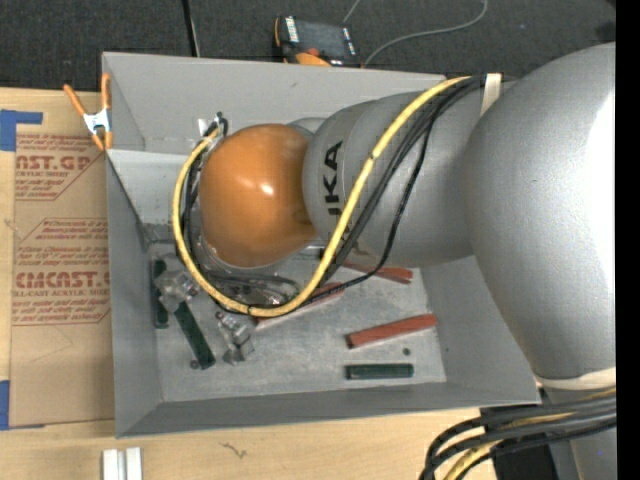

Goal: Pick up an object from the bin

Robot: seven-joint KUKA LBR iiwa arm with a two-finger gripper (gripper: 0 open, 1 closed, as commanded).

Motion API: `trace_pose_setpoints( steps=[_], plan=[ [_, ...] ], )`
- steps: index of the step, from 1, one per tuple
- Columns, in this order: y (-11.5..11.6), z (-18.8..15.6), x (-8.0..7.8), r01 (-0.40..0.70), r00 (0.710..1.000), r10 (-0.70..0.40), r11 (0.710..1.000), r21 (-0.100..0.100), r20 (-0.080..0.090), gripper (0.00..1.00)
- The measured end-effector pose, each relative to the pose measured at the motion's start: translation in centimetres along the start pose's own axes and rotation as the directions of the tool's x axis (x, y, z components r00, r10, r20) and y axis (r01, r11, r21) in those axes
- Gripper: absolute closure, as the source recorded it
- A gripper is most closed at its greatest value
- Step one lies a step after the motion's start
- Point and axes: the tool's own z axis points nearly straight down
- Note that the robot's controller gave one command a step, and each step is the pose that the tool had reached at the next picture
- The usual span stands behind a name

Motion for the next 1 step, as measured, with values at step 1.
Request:
trace_pose_setpoints(
  steps=[1],
  plan=[
    [-2.45,7.77,-0.14,0.431,0.902,-0.431,0.902,-0.002,-0.003,0.0]
  ],
)
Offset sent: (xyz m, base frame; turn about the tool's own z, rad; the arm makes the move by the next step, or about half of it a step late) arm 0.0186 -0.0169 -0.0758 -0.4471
